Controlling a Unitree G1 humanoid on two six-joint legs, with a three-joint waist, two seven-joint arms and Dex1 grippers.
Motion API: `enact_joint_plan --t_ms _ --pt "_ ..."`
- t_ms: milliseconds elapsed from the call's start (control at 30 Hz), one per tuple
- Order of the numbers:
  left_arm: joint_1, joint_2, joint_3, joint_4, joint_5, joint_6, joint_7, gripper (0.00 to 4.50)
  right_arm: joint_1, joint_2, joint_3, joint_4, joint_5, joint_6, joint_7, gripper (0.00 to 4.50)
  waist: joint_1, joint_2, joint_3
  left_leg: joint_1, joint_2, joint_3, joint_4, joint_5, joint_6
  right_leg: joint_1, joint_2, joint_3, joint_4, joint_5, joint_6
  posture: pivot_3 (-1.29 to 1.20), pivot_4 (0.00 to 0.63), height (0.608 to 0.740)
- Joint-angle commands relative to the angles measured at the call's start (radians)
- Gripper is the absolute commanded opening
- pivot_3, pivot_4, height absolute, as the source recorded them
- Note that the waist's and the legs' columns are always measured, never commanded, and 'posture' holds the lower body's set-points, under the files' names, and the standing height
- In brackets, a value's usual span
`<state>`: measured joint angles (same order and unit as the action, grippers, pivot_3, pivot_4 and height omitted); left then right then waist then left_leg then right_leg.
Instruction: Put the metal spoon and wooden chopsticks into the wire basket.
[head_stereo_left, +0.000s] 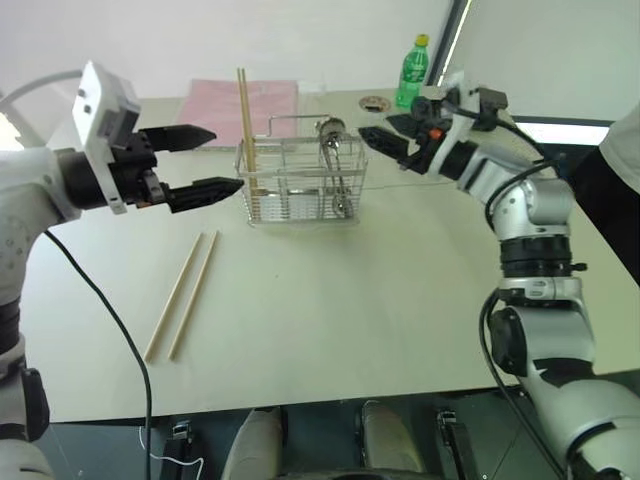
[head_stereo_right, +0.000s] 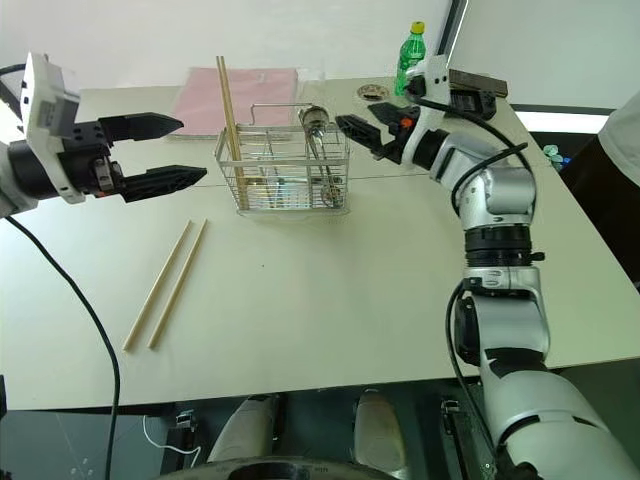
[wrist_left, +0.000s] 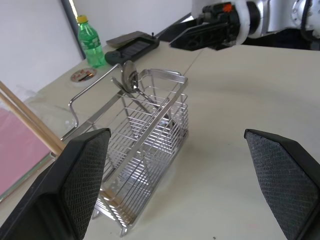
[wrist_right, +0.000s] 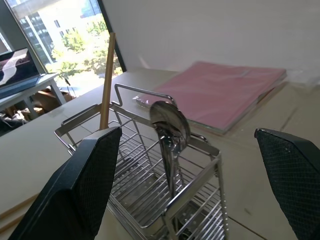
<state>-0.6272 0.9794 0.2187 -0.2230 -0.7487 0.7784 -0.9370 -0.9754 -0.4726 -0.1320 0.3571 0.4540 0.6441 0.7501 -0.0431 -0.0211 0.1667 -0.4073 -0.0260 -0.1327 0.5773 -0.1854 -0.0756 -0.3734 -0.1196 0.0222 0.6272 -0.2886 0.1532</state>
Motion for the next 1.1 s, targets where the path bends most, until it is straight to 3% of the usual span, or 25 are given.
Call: enact_joint_plan --t_ms 33,233,367,500,767,1100 --pt "0.033 0.037 0.085 0.04 0.031 -0.008 0.028 4.5 0.012 -0.117 -0.021 -0.165 0.046 0.038 0.105 4.49 -0.001 0.0 0.0 0.0 0.0 0.0 0.0 0.0 0.0 0.0 0.0 0.0 0.0 0.0 0.0 0.0 0.15 0.731" --pt "0.116 0.06 0.12 0.151 0.172 0.016 0.194 4.5 0.253 -0.383 -0.023 -0.528 0.204 0.166 0.371 4.49 0.001 0.0 0.0 0.0 0.002 0.0 -0.001 -0.001 0.001 0.001 0.001 0.0 -0.003 0.0 0.0 0.0 0.15 0.731" --pt "0.091 0.021 0.09 0.209 0.225 0.136 0.341 4.5 0.427 -0.45 -0.064 -0.682 0.278 0.227 0.38 4.49 0.003 -0.001 0.0 0.0 0.002 0.001 0.001 -0.001 0.001 0.002 0.001 0.0 -0.003 0.0 -0.001 0.0 0.15 0.731" --pt "0.069 -0.029 0.041 0.242 0.25 0.251 0.414 4.5 0.527 -0.423 -0.078 -0.763 0.293 0.251 0.284 4.49 0.005 -0.002 -0.001 0.0 0.002 0.001 0.002 -0.001 0.001 0.003 0.001 0.0 -0.005 0.0 -0.001 0.0 0.15 0.731" --pt "0.053 -0.114 -0.107 0.409 0.355 0.156 0.377 4.5 0.747 -0.314 -0.067 -0.933 0.307 0.16 0.191 4.49 0.024 -0.004 -0.001 -0.001 0.002 0.001 0.001 -0.001 0.001 0.001 0.001 0.0 -0.006 0.001 -0.001 0.0 0.15 0.731" --pt "-0.089 -0.211 -0.205 0.704 0.476 0.001 0.301 4.5 0.778 -0.242 -0.086 -0.995 0.396 0.178 0.047 4.49 0.037 -0.006 -0.002 -0.002 0.003 0.002 0.002 0.0 0.0 0.003 0.001 -0.001 -0.01 0.002 -0.003 0.0 0.15 0.731"
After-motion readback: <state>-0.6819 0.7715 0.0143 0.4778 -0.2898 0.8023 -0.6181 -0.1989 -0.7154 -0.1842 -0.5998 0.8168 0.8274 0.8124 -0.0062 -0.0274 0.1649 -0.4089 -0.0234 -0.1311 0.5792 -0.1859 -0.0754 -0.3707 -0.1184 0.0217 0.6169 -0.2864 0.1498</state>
